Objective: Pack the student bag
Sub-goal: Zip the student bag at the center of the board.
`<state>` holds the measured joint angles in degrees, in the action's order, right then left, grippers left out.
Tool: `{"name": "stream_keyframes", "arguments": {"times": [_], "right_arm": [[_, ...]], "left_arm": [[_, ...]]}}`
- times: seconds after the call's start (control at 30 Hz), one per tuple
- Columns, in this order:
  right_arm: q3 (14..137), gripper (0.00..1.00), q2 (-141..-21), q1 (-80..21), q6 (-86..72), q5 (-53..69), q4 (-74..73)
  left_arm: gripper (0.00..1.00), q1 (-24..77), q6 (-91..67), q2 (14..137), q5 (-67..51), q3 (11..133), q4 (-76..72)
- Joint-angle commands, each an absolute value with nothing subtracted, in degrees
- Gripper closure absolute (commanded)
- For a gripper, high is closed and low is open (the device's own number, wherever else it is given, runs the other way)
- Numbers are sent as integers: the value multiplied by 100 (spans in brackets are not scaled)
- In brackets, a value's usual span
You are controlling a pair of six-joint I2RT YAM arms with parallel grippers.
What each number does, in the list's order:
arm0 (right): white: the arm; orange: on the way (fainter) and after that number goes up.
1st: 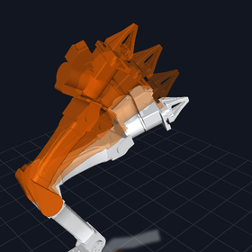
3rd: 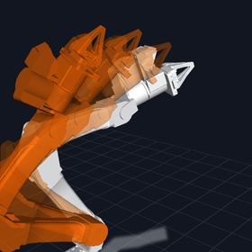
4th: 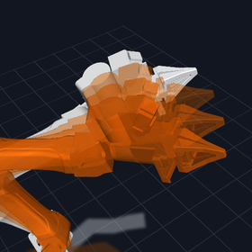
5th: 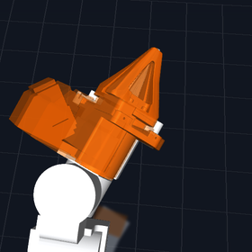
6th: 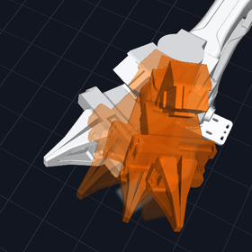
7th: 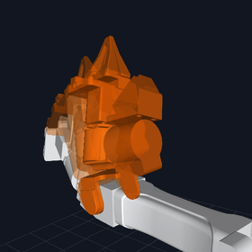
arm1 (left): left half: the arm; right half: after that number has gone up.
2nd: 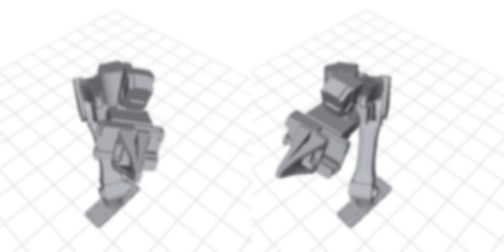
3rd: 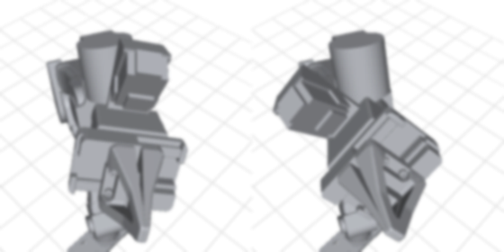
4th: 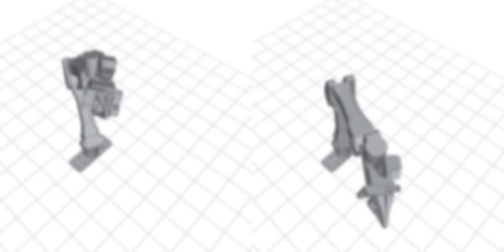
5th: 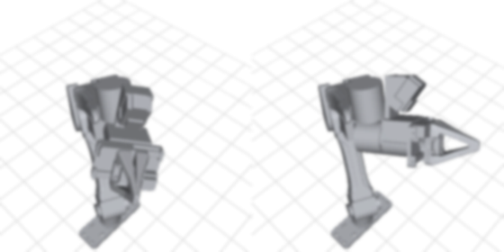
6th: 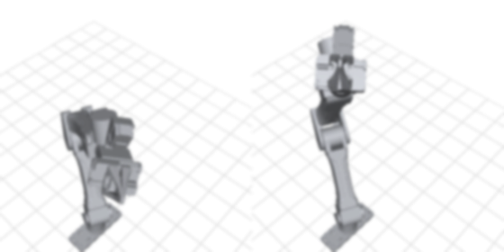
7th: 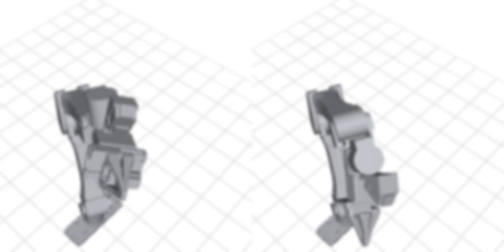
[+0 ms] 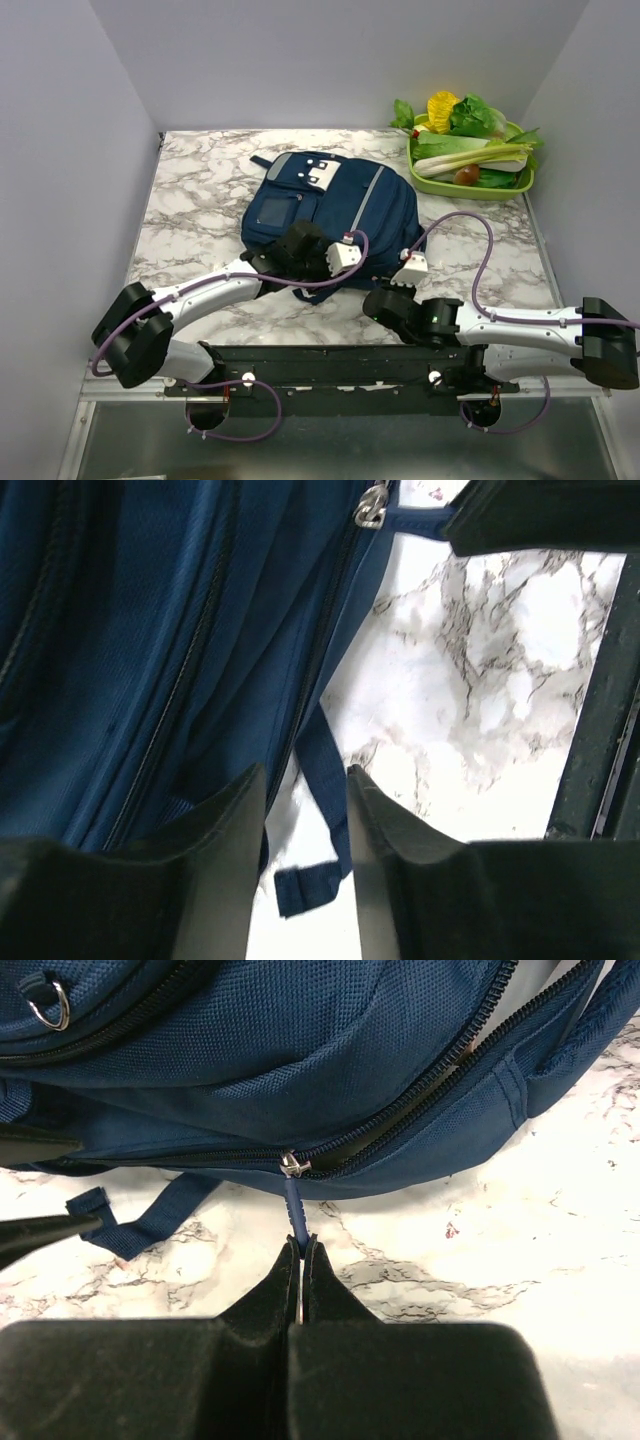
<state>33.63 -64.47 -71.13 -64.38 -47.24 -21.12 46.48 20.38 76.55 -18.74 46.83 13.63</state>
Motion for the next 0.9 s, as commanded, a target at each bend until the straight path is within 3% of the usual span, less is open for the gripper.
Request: {"name": "stream_keyframes", "arguments": {"times": [0.0,0.17,0.27,0.33,0.43,0.47,0.53,0.6,0.87], "right_arm": [[3331,99,-6407,-7093,-6636,-5036,-2610],[3472,99,-6451,-7084,-6688,-5080,-2602],[3489,99,-6338,-7084,-6881,-5106,-2689],[3446,100,-6241,-7049,-7118,-5072,-2698],[3358,100,-5995,-6970,-7478,-4940,-2698],[3357,99,-5951,-6952,-7532,-4887,-2698],[3384,99,-5871,-6856,-7594,-4834,-2698],[3428,100,-5854,-6646,-7629,-4685,-2777],[3472,100,-5520,-6012,-8094,-4807,-3418]], "left_arm": [[51,4904,2144,7971,-1899,4641,660],[43,5124,2495,8357,-1530,4457,36],[44,5220,2549,8533,-1021,4307,-481],[49,5317,2575,8604,-424,4202,-772],[64,5414,2619,8648,129,3982,-1221],[74,5440,2671,8648,219,3938,-1396],[83,5475,2803,8666,351,3920,-1433],[100,5511,2839,8666,378,3955,-1284],[100,5511,2848,8087,158,3762,-739]]}}
